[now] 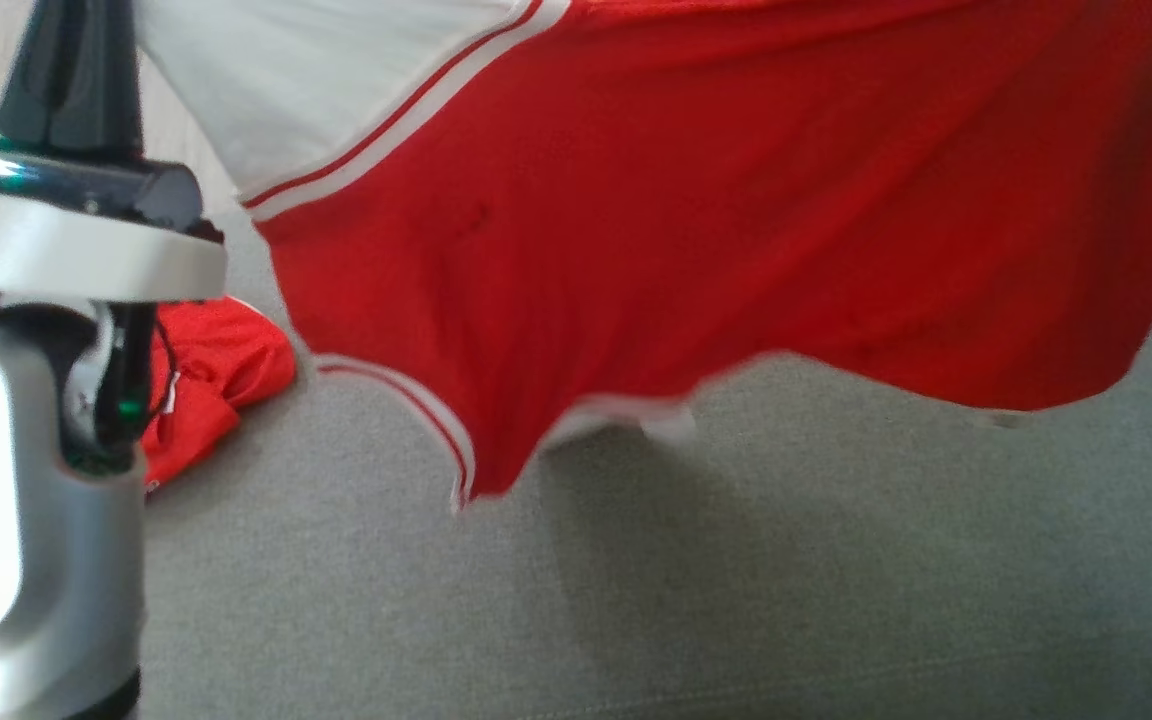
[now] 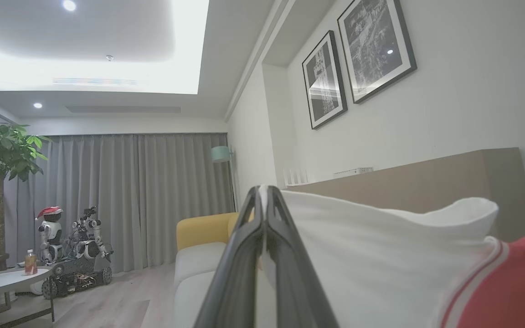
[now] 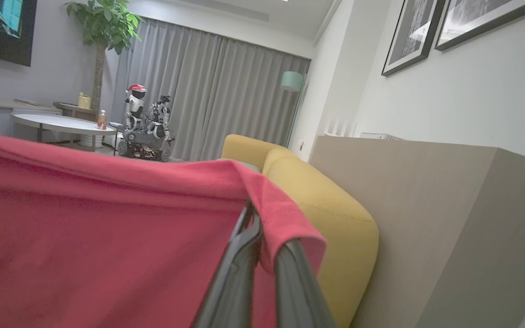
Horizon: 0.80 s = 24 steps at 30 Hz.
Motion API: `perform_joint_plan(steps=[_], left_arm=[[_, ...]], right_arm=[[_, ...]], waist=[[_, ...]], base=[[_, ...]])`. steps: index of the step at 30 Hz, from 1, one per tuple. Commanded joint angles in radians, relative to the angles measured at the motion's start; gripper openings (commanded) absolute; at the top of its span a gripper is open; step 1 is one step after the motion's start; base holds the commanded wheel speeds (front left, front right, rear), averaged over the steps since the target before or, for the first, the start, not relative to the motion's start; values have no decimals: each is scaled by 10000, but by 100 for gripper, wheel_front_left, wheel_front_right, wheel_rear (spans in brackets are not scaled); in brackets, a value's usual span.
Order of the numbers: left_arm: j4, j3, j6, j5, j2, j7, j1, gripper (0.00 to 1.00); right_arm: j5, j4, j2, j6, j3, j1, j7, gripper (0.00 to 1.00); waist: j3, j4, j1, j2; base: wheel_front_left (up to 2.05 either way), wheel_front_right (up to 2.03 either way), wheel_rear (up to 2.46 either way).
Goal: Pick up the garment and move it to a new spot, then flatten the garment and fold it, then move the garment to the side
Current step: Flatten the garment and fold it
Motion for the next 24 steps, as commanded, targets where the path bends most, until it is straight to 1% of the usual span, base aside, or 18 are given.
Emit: perform_joint_plan(steps=[1,5,8,11,14,16,19,22,24], left_arm=[[-367,388,59,-38,401,177,-646,0],[-465,321,-8,-123,625,983,-897,0],[-17,218,-96,-399,605,1447,-1349,0],[627,76,-187,-501,659,1806,-2429,0],[1633,-114,-269,-312,800,1843,-4052,0],[2446,-177,-276,-122,868,1650,-5371,0],[3678,-108,-44,143,823,996,-7410,0],[4918,-84,208,319,621,16,-9168,0],[5658,-101,363,416,470,-659,-10057,0]], right_arm=[[194,-355,-198,-7,-74,-416,174,0],[883,-647,-228,-7,-282,-635,882,0],[1302,-449,-82,-7,-232,-1079,1187,0],[1440,-194,-88,-7,48,-2016,1316,0],[1647,421,120,-7,356,-3452,1180,0],[1630,978,212,-7,589,-4614,819,0],[1604,2067,430,-7,776,-6385,-37,0],[1479,3183,565,-7,1028,-7875,-1208,0],[1511,3966,662,-7,1050,-8621,-1992,0]], waist=[[27,-9,1,-1],[336,-57,1,-1],[795,-64,1,-1],[1838,-43,1,-1],[3036,-10,1,-1],[3819,47,1,-1],[4773,211,1,-1],[5372,439,1,-1],[5635,611,1,-1]], base=[[0,0,0],[0,0,0],[0,0,0],[0,0,0],[0,0,0],[0,0,0],[0,0,0],[0,0,0],[0,0,0]])
